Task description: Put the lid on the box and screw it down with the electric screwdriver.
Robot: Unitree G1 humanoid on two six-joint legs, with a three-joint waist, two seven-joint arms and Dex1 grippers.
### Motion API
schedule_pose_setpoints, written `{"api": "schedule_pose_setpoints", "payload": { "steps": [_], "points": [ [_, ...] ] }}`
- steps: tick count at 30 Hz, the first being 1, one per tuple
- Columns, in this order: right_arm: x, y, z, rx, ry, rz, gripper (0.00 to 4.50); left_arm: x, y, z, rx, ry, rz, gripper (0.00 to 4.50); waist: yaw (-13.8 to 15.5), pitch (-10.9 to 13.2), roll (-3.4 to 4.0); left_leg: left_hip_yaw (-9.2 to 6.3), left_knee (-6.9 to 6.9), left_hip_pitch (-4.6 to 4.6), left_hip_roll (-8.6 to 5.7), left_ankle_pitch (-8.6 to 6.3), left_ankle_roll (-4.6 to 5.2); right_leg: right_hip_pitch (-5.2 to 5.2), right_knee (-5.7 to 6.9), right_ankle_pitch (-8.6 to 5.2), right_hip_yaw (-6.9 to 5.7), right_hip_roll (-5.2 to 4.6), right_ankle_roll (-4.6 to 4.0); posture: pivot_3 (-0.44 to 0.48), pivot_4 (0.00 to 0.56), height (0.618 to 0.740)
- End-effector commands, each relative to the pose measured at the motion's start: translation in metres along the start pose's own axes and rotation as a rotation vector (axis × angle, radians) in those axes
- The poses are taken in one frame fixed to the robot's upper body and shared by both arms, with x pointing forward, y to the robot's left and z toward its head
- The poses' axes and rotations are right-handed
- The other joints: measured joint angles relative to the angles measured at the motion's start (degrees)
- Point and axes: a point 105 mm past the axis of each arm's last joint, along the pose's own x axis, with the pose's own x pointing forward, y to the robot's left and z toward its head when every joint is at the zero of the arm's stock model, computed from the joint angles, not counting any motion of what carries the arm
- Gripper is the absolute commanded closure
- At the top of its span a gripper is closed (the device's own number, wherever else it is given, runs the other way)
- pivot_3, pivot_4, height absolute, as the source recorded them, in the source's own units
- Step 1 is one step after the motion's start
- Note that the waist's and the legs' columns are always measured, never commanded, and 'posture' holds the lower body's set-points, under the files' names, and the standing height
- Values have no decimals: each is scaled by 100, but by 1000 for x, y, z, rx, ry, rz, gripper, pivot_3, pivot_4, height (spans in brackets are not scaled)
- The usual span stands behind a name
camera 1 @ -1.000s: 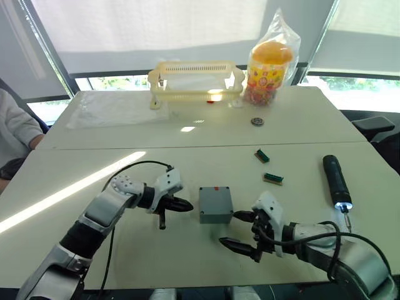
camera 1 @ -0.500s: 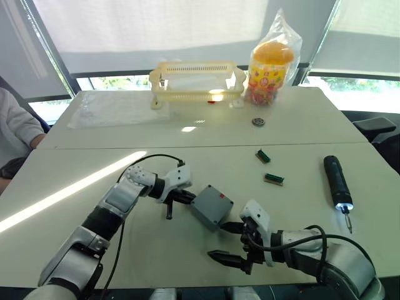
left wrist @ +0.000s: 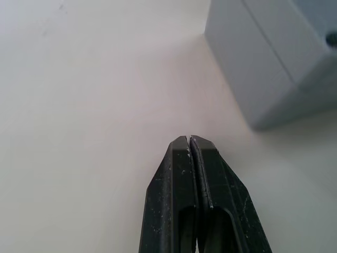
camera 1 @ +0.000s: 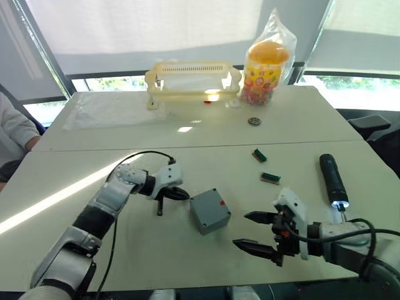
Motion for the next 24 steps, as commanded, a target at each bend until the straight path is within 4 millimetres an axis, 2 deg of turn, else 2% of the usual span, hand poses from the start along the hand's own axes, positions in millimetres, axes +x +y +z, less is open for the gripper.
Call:
{"api": "schedule_pose_setpoints", "payload": {
  "steps": [1, 5, 12, 19, 24],
  "points": [
    [0, -10, 7, -58, -14, -2, 39, -8, -15, 7, -6, -17, -24, 4500, 19, 0, 0, 0, 0, 1, 0, 0, 0, 2, 0, 0, 0, 0, 0, 0, 150, 740],
    [17, -17, 8, -73, -32, 37, 39, -1, -27, 16, -42, -57, -39, 4500, 47, 1, -2, 2, 13, -3, -2, 0, 0, 5, -2, -1, 2, -2, -1, 0, 150, 740],
    [37, -11, 6, -88, -32, 119, 39, 12, -26, 24, -37, -73, -33, 4500, 33, 1, -3, 1, 20, -8, -4, 0, -1, 5, -2, 0, 1, -4, 0, 0, 150, 740],
    [44, 2, 5, -80, -42, 154, 39, 22, -17, 30, -2, -89, -16, 4500, 47, 1, -3, 0, 21, -8, -5, 0, -1, 6, -2, 0, 0, -3, 0, 0, 150, 740],
    [43, 3, 3, -73, -49, 140, 39, 25, -14, 33, 9, -102, 4, 4500, 36, 1, -3, 0, 21, -8, -6, 0, -1, 5, -2, 0, 0, -3, 0, 0, 150, 740]
  ]
}}
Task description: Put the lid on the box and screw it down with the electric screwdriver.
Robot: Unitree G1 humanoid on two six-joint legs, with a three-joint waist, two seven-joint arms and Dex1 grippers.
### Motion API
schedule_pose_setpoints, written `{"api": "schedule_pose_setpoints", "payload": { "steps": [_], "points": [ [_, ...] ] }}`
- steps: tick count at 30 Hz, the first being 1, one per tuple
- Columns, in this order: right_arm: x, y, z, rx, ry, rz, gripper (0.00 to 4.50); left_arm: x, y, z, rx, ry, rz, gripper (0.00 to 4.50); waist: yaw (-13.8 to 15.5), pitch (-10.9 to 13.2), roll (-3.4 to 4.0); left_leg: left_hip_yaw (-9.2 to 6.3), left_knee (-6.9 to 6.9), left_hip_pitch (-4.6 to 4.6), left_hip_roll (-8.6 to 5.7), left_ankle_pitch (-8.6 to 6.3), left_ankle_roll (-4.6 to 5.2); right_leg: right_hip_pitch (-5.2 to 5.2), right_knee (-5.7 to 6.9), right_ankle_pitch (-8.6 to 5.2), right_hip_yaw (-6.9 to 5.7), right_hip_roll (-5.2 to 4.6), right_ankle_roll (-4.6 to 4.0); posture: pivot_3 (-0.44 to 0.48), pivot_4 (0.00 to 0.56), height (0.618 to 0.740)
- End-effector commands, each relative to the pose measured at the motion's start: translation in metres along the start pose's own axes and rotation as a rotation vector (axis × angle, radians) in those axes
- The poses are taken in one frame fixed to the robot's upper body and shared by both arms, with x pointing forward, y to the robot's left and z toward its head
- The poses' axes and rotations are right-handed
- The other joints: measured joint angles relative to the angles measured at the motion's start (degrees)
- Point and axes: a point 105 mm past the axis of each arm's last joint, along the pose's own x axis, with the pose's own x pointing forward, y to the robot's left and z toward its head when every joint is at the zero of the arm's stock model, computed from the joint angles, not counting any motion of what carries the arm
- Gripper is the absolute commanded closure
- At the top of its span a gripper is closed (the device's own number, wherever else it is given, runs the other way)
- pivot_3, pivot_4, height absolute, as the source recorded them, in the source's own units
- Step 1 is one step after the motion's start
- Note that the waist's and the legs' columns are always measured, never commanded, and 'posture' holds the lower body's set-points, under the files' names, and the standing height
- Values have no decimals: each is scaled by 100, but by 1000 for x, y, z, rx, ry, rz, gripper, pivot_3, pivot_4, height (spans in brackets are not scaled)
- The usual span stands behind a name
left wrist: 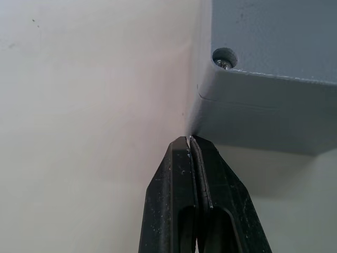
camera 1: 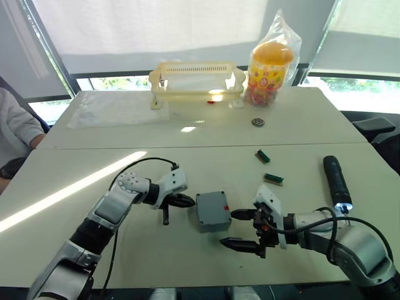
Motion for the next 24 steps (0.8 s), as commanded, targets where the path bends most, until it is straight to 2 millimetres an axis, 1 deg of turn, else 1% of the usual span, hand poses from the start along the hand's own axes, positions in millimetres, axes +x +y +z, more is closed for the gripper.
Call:
{"api": "schedule_pose_setpoints", "payload": {
  "steps": [1, 4, 5, 7, 8, 12, 14, 16, 17, 19, 21, 24],
  "points": [
    [0, 6, 10, -42, -41, 4, 39, 1, 3, 11, 53, -23, 12, 4500, -4, 0, 0, 0, 0, 0, 0, 0, 0, 0, 0, 0, 0, 0, 0, 0, 150, 740],
    [-4, 2, 9, -50, -33, -25, 39, 0, 1, 11, 55, -25, 3, 4500, -2, 0, 0, 0, 0, 0, 0, 0, 0, 0, 1, 0, 0, 0, 0, 0, 150, 740],
    [-8, -1, 10, -55, -30, -42, 39, -2, 0, 11, 56, -25, 1, 4500, -2, 0, 0, 0, 0, 0, 0, 0, 0, 0, 1, 0, 0, 0, 0, 0, 150, 740],
    [-23, -12, 18, -61, -47, -95, 39, -9, -2, 11, 49, -21, -1, 4500, -2, 0, 0, 0, 0, 0, 0, 0, 0, 0, 0, 0, 0, 0, 0, 0, 150, 740],
    [-28, -14, 21, -61, -55, -110, 39, -12, -2, 10, 45, -19, -1, 4500, -1, 0, 0, 0, 1, -1, 0, 0, 0, 0, 0, 0, 0, 0, 0, 0, 150, 740],
    [-61, -26, 37, -35, -108, -165, 39, -30, -4, 6, 38, 12, -3, 4500, 1, 1, -1, 0, 0, 0, 0, 0, 0, 1, 0, 0, 0, -2, 0, 0, 150, 740],
    [-75, -38, 50, -30, -168, -225, 39, -41, -1, 7, 35, 18, 12, 4500, -10, 1, -1, 0, 0, 2, 1, 0, 0, 2, 1, 0, 0, -1, 0, 0, 150, 740],
    [-89, -65, 68, -31, -263, -351, 39, -53, 11, 19, 22, -16, 65, 4500, -21, 2, -3, 1, 0, 4, 2, 0, 0, 3, 1, 0, 0, -1, 0, 0, 150, 740],
    [-92, -74, 73, -31, -290, -391, 39, -56, 15, 23, 19, -30, 81, 4500, -19, 2, -2, 3, 0, 4, 3, 0, 0, 3, 1, 1, 0, 0, -1, 0, 150, 740],
    [-96, -114, 82, -17, -344, -556, 39, -65, 24, 39, 28, -81, 117, 4500, -18, 2, -3, 3, 5, 4, 3, 0, 0, 4, 1, 3, 0, 0, -4, 0, 150, 740],
    [-93, -146, 84, -18, -350, -670, 39, -69, 28, 52, 36, -120, 136, 4500, -21, 1, -2, 4, 9, 3, 2, 1, -1, 3, 1, 3, 0, 0, -4, 0, 150, 740],
    [-84, -182, 85, -33, -334, -774, 39, -70, 28, 64, 38, -164, 148, 4500, -36, 2, 0, 8, 9, 0, 0, 1, -1, 0, 1, 4, 2, -1, -2, 0, 150, 740]
  ]
}}
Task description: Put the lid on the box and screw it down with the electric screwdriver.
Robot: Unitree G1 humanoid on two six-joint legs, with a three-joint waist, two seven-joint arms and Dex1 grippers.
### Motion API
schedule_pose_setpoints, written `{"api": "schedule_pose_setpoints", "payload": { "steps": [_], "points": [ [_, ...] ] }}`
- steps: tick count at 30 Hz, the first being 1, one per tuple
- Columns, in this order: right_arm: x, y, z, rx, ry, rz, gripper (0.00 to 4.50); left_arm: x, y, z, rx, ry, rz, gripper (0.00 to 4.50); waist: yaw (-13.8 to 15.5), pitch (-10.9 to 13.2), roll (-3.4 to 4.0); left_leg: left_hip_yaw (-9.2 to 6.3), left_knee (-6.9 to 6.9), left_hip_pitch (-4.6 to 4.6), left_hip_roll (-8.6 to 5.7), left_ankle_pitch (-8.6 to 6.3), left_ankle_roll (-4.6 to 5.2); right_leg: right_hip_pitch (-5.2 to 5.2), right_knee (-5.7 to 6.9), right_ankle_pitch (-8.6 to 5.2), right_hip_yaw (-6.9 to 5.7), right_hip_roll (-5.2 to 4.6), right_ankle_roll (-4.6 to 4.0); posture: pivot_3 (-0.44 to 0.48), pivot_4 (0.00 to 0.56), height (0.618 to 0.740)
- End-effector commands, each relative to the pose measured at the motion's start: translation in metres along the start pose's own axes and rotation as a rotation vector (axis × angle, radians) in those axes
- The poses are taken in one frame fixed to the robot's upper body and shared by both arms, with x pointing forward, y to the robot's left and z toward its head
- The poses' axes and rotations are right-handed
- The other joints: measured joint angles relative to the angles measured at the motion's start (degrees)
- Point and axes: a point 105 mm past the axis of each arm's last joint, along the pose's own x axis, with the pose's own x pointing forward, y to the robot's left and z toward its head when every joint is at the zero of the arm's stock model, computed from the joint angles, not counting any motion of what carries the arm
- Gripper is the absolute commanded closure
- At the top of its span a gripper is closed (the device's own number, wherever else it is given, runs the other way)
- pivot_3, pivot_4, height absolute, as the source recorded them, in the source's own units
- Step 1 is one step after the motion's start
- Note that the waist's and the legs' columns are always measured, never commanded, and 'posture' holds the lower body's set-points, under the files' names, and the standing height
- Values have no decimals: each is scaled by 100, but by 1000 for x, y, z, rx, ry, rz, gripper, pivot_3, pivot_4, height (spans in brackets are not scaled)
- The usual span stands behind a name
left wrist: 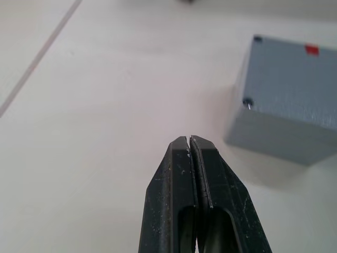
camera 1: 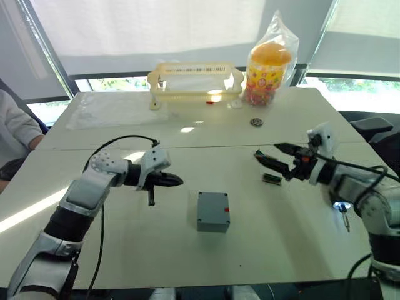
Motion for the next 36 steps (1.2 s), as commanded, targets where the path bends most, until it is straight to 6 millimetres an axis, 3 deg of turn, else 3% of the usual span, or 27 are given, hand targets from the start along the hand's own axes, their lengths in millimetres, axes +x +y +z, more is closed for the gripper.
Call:
{"api": "schedule_pose_setpoints", "payload": {
  "steps": [1, 7, 16, 19, 23, 33, 36],
  "points": [
    [25, -25, -6, -76, 11, -113, 39, -2, 0, 16, 5, -65, 18, 4500, -11, 1, 1, 3, -2, -1, 0, 0, 0, -4, 2, 0, 2, -1, 1, 0, 150, 740],
    [58, -34, -18, -132, 53, -125, 39, 1, -9, 10, -24, -66, 29, 4500, -27, 2, 2, 9, -10, -12, -4, 3, -6, -50, 53, -1, 12, -4, 2, 0, 150, 740],
    [69, -39, -24, -133, 67, -125, 39, 4, -18, 1, -54, -60, 39, 4500, -29, 2, 2, 6, -14, -8, -4, 14, -24, -50, 61, -1, 12, -2, 1, 0, 150, 740],
    [73, -38, -26, -136, 73, -130, 872, 5, -20, 0, -59, -58, 40, 4500, -35, 3, 3, 5, -16, -8, -4, 16, -27, -50, 61, -1, 13, -2, 1, 0, 150, 740],
    [78, -34, -27, -140, 77, -121, 2882, 5, -19, -2, -65, -56, 42, 4500, -49, 3, 3, 5, -22, -6, -4, 19, -33, -51, 61, -1, 13, -2, 1, 0, 150, 740],
    [80, -32, -30, -128, 90, -113, 2882, 6, -17, -7, -68, -45, 46, 4500, -140, 3, 3, 3, -42, -4, -4, 32, -56, -55, 60, -1, 12, -3, 1, 0, 150, 740],
    [80, -34, -31, -128, 92, -121, 3778, 8, -16, -8, -69, -44, 49, 4500, -162, 3, 3, 3, -45, -3, -4, 33, -56, -56, 61, -1, 13, -3, 1, 0, 150, 740]
  ]
}}
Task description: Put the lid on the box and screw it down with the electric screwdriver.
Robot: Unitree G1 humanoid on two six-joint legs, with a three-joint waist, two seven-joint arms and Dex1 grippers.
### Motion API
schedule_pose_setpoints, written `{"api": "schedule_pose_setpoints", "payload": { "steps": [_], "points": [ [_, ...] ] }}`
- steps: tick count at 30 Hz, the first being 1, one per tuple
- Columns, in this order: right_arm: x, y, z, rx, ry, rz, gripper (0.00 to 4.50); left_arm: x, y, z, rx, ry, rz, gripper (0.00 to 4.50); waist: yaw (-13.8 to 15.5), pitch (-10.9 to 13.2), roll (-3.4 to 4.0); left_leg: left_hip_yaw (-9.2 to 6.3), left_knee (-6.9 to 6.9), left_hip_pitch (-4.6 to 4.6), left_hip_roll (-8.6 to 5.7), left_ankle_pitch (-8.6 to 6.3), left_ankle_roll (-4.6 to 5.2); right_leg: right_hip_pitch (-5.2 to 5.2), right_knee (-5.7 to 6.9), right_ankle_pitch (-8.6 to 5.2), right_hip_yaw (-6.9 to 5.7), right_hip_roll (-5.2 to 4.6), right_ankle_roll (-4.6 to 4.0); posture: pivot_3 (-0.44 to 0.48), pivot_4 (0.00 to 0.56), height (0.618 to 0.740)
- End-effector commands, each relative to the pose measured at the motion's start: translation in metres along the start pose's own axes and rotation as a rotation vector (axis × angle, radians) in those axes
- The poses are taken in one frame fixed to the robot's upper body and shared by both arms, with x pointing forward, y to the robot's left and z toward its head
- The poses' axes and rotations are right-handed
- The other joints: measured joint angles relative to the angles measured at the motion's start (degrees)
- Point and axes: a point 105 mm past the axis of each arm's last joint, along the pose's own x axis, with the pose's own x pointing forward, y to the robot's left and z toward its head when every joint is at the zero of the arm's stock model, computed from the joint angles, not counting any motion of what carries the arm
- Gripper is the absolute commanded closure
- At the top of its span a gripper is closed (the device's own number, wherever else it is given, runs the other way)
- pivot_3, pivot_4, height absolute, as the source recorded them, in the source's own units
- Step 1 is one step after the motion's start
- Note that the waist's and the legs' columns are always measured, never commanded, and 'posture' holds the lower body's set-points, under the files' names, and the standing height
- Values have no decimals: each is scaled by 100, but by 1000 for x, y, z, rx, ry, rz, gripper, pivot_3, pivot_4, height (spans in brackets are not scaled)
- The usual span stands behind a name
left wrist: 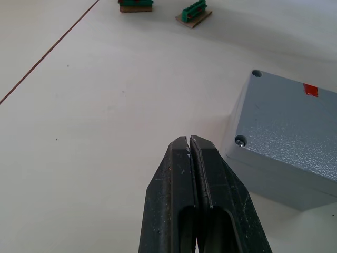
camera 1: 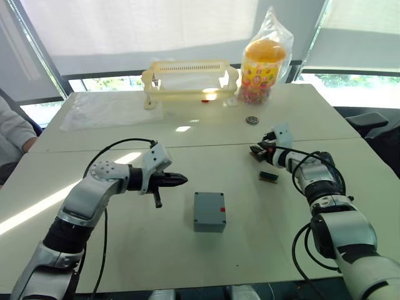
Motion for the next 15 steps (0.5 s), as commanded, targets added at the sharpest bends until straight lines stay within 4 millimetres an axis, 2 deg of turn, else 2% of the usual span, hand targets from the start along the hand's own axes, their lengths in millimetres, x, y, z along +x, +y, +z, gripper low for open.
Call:
{"api": "schedule_pose_setpoints", "payload": {
  "steps": [1, 2, 9, 15],
  "points": [
    [0, -4, 23, -18, -64, -14, 4237, 1, 0, 5, 34, -14, 0, 4500, -3, 0, 0, 0, 0, 0, 0, 0, 0, -1, 0, 0, 0, 0, 0, 0, 150, 740],
    [1, -4, 23, -15, -65, -13, 4454, 1, 0, 5, 34, -15, -1, 4500, -5, 0, 0, 0, -1, 0, 0, 0, 0, -1, 0, 0, 0, 0, 0, 0, 150, 740],
    [2, 1, 23, -7, -69, 11, 4454, 1, 0, 5, 36, -12, -7, 4500, -5, 0, 0, 0, 0, 0, 0, 0, 0, -1, 1, 0, 1, 0, 0, 0, 150, 740],
    [0, 8, 14, 5, -35, 71, 4454, 3, 1, 4, 37, -7, -15, 4500, 0, 0, 0, 0, 1, 0, 0, 1, -1, -1, 2, 0, 1, 0, 0, 0, 150, 740]
  ]
}}
